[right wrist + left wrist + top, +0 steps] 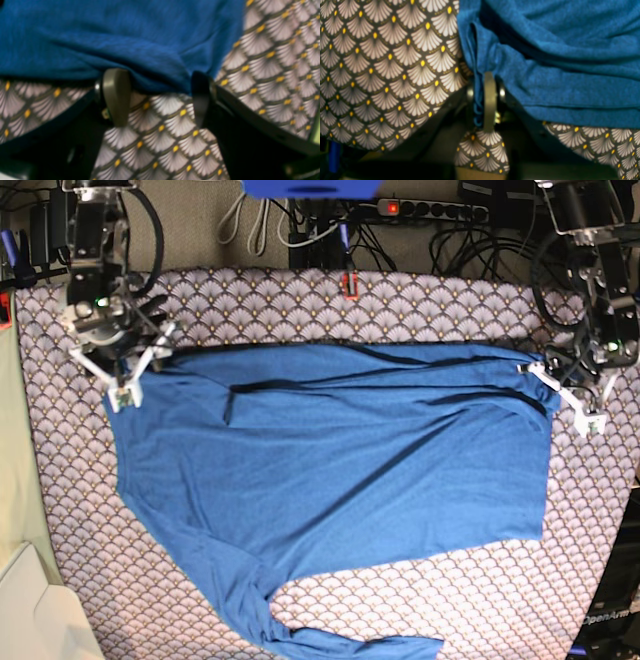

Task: Fold the T-shirt properly
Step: 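Stretch the shoulder edge taut between both grippers and lay it flat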

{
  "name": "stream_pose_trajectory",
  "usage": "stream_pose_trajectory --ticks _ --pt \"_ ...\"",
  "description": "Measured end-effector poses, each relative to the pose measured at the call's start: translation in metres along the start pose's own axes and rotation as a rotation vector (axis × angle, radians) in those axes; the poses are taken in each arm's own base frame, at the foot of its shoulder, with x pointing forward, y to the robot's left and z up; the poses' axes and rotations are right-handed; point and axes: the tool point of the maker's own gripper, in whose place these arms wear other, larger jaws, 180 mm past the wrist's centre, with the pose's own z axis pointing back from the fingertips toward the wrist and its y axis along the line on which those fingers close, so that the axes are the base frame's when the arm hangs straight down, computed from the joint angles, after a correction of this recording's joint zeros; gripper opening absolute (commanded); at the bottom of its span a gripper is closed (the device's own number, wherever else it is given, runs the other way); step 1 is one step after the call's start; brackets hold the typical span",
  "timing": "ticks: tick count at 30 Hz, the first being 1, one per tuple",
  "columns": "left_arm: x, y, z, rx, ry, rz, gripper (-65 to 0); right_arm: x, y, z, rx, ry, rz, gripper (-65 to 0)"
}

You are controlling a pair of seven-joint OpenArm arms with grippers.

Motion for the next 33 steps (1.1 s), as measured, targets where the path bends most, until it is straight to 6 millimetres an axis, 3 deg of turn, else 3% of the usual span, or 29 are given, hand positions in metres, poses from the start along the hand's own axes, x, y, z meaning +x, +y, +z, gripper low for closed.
stream_pose_trajectory --ticks 6,9,16,23,29,33 --pt "0.0 -0.001 0.0 -0.003 -0.001 0.0 -64.5 -0.002 -0.004 -0.012 0.006 -0.022 -0.009 -26.6" --pt "0.007 -0.001 0.0 -0.002 -0.014 0.002 -64.5 -0.001 -0.004 -0.012 0.006 -0.04 -0.003 -31.1" --pt "0.008 -0.002 0.0 -0.003 -0.014 0.002 -64.5 -0.001 -0.001 -0.013 0.017 -0.049 -0.002 -65.0" --pt "0.01 -0.002 0.002 -0.002 -0.017 -0.002 -64.5 -0.01 -0.006 -0.009 0.007 -0.037 0.017 -65.0" --pt "0.007 -0.002 0.005 -0.002 -0.012 -0.01 -64.5 -0.015 -0.007 0.019 -0.015 -0.048 0.076 -65.0" --pt "0.001 -0.003 0.012 0.002 0.001 -0.032 -64.5 -0.016 -0.004 0.027 -0.012 -0.061 0.085 -65.0"
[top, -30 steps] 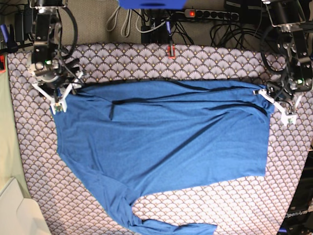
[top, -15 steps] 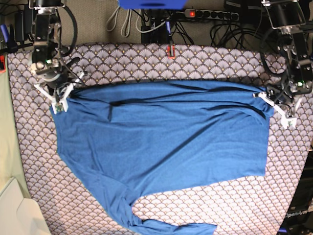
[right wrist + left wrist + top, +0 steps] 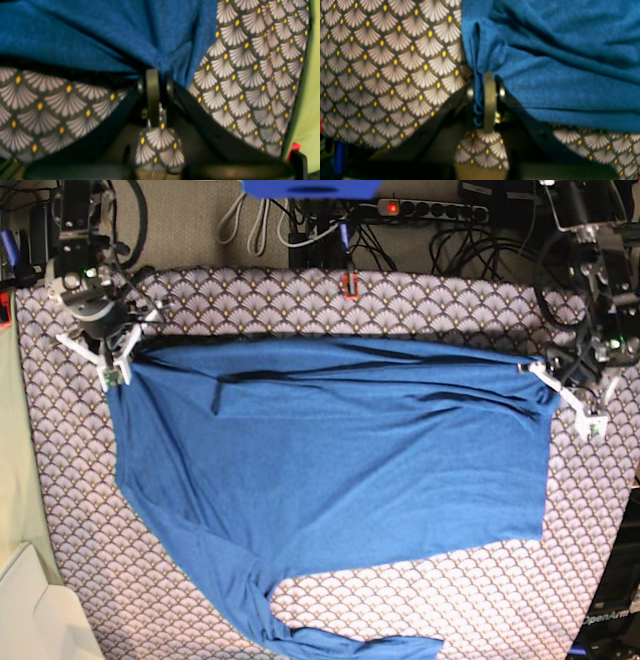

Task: Fold the T-shirt properly
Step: 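Stretch the shoulder edge taut between both grippers and lay it flat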

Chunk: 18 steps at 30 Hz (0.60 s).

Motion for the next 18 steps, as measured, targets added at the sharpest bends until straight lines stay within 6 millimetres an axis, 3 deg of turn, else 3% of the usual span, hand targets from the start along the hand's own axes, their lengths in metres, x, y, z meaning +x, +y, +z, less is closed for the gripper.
stream_pose_trajectory --ticks 6,12,18 --pt "-0.005 -0.003 0.007 -0.002 0.009 -0.02 -64.5 -0.033 0.011 0.009 0.026 0.072 0.01 -65.0" --pt "-0.026 0.0 0.007 0.005 0.058 -0.033 -64.5 -0.056 0.014 0.016 0.04 0.12 0.027 -65.0" --pt "-0.042 0.01 0.009 0.027 0.102 -0.054 -64.5 -0.062 0.013 0.021 0.036 0.124 0.027 -65.0"
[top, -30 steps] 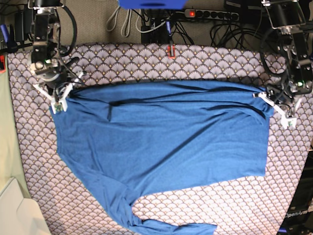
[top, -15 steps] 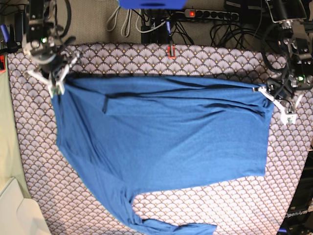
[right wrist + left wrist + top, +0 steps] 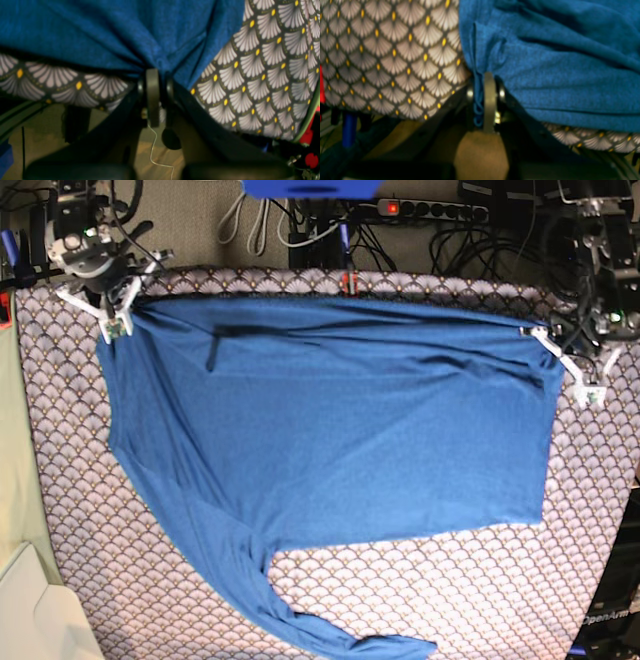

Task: Fold the T-shirt properly
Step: 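Stretch the shoulder edge taut between both grippers and lay it flat, then release the edge and move both grippers down along the shirt sides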

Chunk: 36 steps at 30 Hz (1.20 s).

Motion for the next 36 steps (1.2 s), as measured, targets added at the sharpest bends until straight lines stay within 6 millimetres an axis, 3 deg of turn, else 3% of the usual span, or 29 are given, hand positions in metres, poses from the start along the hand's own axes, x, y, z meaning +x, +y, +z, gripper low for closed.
stream_pose_trajectory --ticks 7,30,33,36 --pt "-0.005 0.002 -0.002 0.003 0.006 -0.001 -64.5 -0.006 0.006 0.009 0.011 -0.034 0.012 -65.0" --pt "-0.006 0.002 -0.002 0.005 0.016 -0.01 -64.0 -0.009 0.003 0.006 0.003 0.024 0.003 -65.0" --pt "-0.006 0.002 -0.002 0.005 0.017 -0.01 -63.5 -0.004 -0.004 0.0 -0.01 0.063 -0.009 -59.6" --pt "-0.007 0.003 -0.002 0.007 0.017 -0.011 -58.5 -0.003 -0.007 -0.001 -0.018 0.081 -0.009 -50.2"
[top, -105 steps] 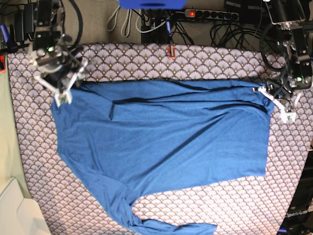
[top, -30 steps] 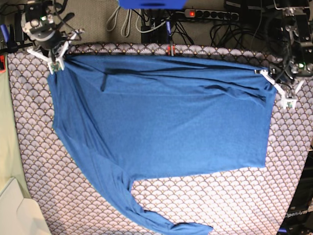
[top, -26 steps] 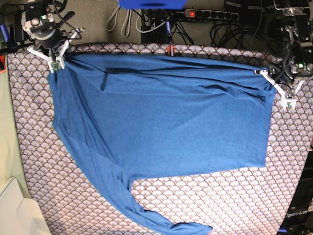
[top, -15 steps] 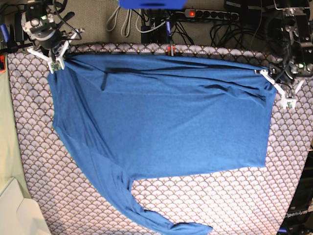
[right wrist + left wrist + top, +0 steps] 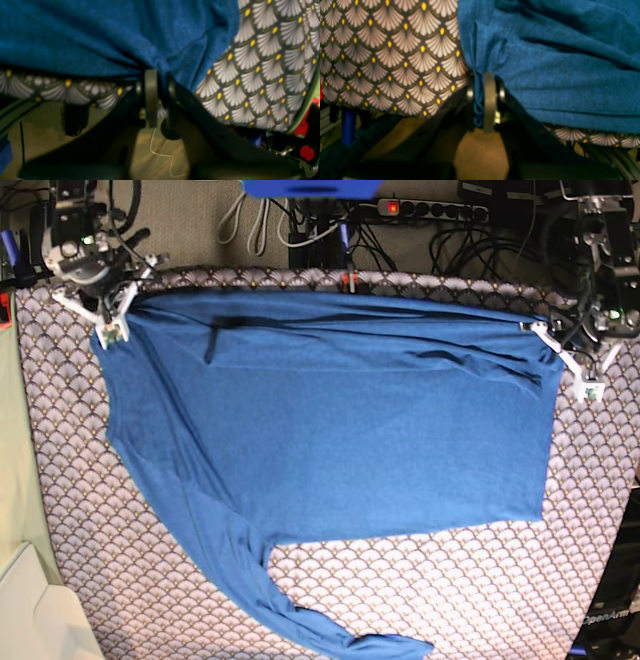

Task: Fold the T-shirt properly
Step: 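Release the edge and move both grippers down along the shirt sides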

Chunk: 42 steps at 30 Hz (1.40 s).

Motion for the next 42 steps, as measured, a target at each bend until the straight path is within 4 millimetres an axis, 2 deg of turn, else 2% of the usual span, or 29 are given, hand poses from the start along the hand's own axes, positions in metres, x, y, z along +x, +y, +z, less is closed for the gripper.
stream_pose_trajectory --ticks 2,4,7,9,13,18,24,27,30,33,35,39,42 --pt "-0.002 0.0 0.0 0.0 0.011 0.0 -50.7 -0.002 0.0 0.0 0.0 0.006 0.001 -43.6" --pt "-0.007 0.001 0.0 0.004 0.04 -0.001 -40.3 -0.002 -0.001 0.0 -0.007 0.008 0.004 -38.5" --pt "-0.008 0.002 0.0 0.009 0.045 -0.002 -26.1 -0.001 -0.003 0.001 -0.011 0.004 0.001 -34.8" --pt "-0.008 0.002 0.0 0.009 0.044 -0.002 -21.6 -0.002 -0.003 0.001 -0.012 0.005 0.003 -34.4" --pt "-0.008 0.002 0.001 0.01 0.044 -0.002 -21.4 -0.002 -0.005 0.001 -0.016 0.006 -0.002 -34.4" --pt "-0.007 0.005 0.003 0.012 0.038 0.014 -21.4 -0.01 -0.027 0.006 -0.074 0.018 -0.065 -34.4" --pt "0.006 0.035 0.012 0.069 -0.016 0.092 -21.4 0.007 -0.055 0.023 -0.154 -0.048 -0.099 -34.2" --pt "0.025 0.042 0.017 0.08 -0.064 0.125 -21.4 0.015 -0.061 0.022 -0.166 -0.054 -0.108 -34.0" --pt "0.052 0.04 0.022 0.067 -0.131 0.136 -21.4 0.046 -0.071 0.023 -0.186 -0.133 -0.119 -33.9" --pt "0.068 0.041 0.026 0.066 -0.168 0.144 -21.4 0.07 -0.08 0.025 -0.202 -0.181 -0.092 -33.9" --pt "0.084 0.041 0.03 0.063 -0.2 0.154 -21.4 0.088 -0.078 0.024 -0.204 -0.209 -0.072 -33.8" --pt "0.126 0.036 0.042 0.037 -0.312 0.182 -21.4 0.15 -0.066 0.026 -0.159 -0.342 -0.009 -33.8" --pt "0.156 0.033 0.052 0.03 -0.455 0.205 -21.4 0.181 -0.058 0.004 -0.11 -0.344 0.007 -33.8"
